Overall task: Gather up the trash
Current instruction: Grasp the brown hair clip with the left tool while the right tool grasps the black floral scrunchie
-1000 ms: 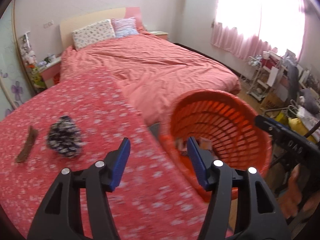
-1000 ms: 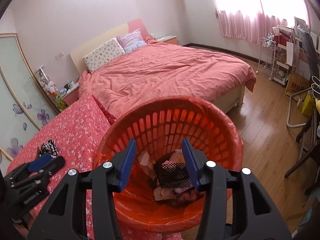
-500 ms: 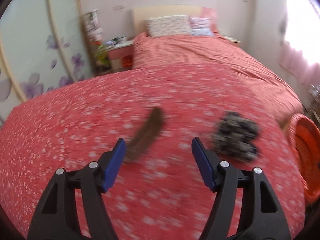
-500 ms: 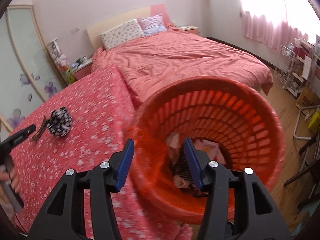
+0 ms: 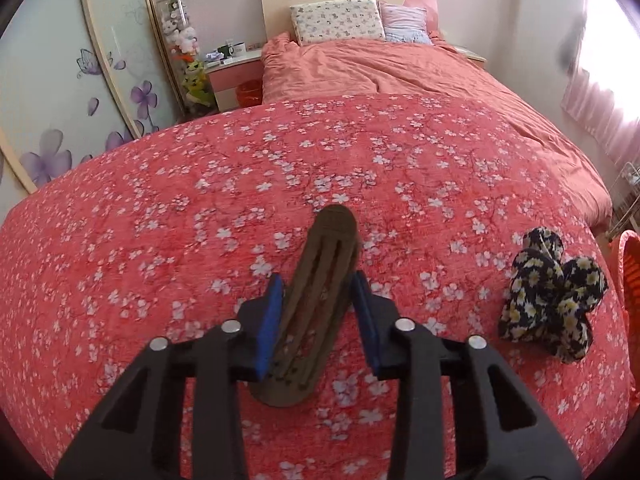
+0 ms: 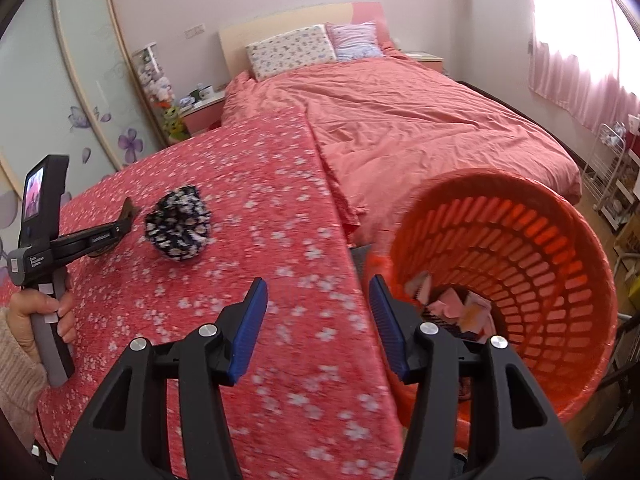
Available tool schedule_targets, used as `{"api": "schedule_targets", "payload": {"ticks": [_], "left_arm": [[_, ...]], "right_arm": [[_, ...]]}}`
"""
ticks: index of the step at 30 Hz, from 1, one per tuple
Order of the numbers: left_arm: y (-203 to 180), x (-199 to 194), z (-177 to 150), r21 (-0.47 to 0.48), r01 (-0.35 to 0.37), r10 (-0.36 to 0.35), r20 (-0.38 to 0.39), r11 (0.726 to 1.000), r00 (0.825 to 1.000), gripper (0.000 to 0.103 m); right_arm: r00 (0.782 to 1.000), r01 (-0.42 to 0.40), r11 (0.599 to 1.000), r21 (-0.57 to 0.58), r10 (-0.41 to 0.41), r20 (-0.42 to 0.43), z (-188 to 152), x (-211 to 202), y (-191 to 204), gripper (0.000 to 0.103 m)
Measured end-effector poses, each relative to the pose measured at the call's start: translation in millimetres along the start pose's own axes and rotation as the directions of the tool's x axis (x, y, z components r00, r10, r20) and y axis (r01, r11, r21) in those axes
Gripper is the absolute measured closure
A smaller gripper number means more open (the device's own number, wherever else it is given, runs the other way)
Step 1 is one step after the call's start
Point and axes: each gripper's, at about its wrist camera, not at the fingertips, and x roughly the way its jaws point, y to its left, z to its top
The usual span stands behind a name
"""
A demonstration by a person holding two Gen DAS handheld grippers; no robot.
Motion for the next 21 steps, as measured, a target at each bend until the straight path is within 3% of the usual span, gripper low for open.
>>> {"api": "schedule_targets", "payload": {"ticks": [3, 10, 14, 17, 19, 21], "left_arm": [[5.5, -9.4, -10.8, 0.013, -0.023, 0.023, -0.003, 1.0, 1.0, 0.074], [63.8, -35.7, -52.4, -0.041, -0.058, 0.058, -0.005, 0.997, 0.998, 0.073], [79.3, -41.7, -60.4, -0.076, -0.031, 0.03, -0.008, 0.997, 1.0, 0.07], [83.2, -42.7, -62.9, -0.085, -0.018, 0.018, -0.005, 0.996, 1.0, 0.07], [86.1, -42.8, -63.5, -0.101, -0.003, 0.002, -0.008, 0.995, 1.0, 0.069], [89.6, -41.5, -60.7, -0.114, 0.012, -0.013, -0.011, 0.993, 1.0, 0.07]], "right_arm": [[1.0, -0.028, 0.999, -0.028, 0.027, -0.007, 2.4, 6.1, 19.6, 0.049], [0.989, -0.137, 0.987, -0.082, 0.133, -0.058, 19.6, 41.8, 78.0, 0.047], [0.987, -0.144, 0.987, -0.075, 0.137, -0.087, 35.0, 70.7, 104.3, 0.041], [0.99, -0.096, 0.993, -0.074, 0.088, -0.108, 43.8, 91.9, 117.2, 0.04], [0.991, -0.071, 0.994, -0.087, 0.06, -0.122, 47.3, 102.4, 122.9, 0.045], [0.989, -0.066, 0.994, -0.09, 0.053, -0.137, 47.0, 106.2, 123.7, 0.064]]}}
